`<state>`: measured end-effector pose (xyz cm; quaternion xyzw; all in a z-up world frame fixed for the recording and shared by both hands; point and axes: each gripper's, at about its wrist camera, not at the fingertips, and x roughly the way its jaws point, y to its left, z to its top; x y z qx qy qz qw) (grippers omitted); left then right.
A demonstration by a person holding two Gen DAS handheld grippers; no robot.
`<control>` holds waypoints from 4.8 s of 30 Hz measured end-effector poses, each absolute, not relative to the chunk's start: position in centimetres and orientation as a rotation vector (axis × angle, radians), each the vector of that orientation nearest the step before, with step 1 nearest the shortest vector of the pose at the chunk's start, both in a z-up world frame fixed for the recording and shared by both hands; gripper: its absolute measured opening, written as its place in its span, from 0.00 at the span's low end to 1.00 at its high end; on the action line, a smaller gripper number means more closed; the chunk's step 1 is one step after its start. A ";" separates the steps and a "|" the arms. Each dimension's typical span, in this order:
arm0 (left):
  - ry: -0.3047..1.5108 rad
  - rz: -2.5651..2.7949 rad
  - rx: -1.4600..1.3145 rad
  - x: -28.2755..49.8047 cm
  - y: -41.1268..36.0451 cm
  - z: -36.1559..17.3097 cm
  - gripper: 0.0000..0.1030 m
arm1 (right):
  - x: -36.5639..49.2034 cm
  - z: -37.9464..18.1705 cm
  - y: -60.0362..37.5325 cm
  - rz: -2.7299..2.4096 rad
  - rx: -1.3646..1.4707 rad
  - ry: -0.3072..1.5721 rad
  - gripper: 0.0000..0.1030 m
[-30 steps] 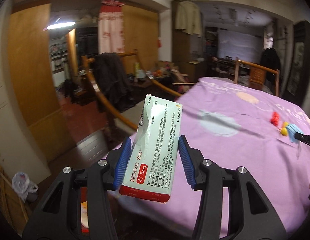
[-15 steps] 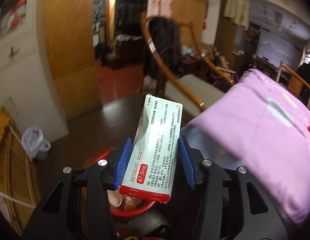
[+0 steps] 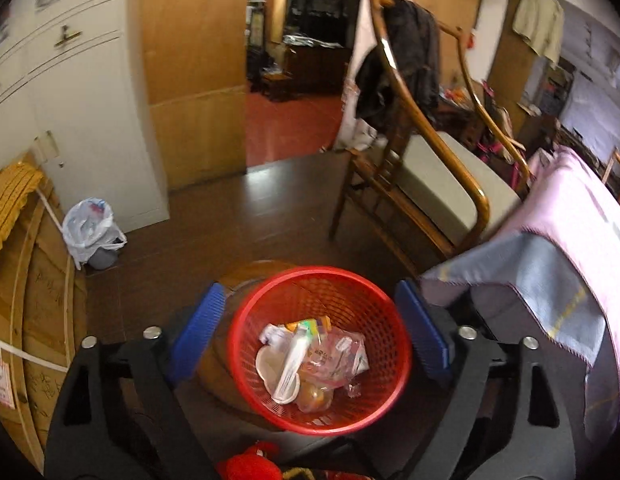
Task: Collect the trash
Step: 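Carry the Betaloc box and blue mask with both tools to the red wastebasket, then open the left tool over the basket while the right tool releases the mask, then bring both open tools back over the table toward the mesh nets, then close the left tool on the red mesh fruit net, then open the left tool and drop the red net back on the table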
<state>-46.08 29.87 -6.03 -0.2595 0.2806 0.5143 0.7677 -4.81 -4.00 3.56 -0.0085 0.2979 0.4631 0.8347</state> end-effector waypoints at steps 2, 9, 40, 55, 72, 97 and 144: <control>0.591 1.142 -0.581 -47.0 30.5 -6.1 0.87 | -6.6 4.1 -1.8 1.048 -0.039 0.628 0.07; 0.589 1.226 -0.574 -49.2 31.6 -6.2 0.89 | -14.9 5.8 7.5 1.348 -0.145 0.650 0.07; 0.559 1.278 -0.573 -51.9 32.3 -5.6 0.92 | -27.8 -0.2 20.8 1.596 -0.427 0.762 0.56; 0.553 1.109 -0.398 -44.4 25.2 -0.7 0.92 | -19.5 5.3 9.8 1.408 -0.234 0.632 0.65; 0.659 0.723 -0.168 -27.8 13.6 1.9 0.93 | -3.2 5.1 -10.1 0.930 -0.029 0.592 0.72; 0.825 0.186 -0.008 13.3 -2.1 0.5 0.94 | 11.4 -1.3 -23.8 0.414 0.313 0.742 0.75; 0.903 0.274 -0.141 2.3 5.3 -3.7 0.54 | 10.9 -2.0 -21.5 0.434 0.201 0.772 0.75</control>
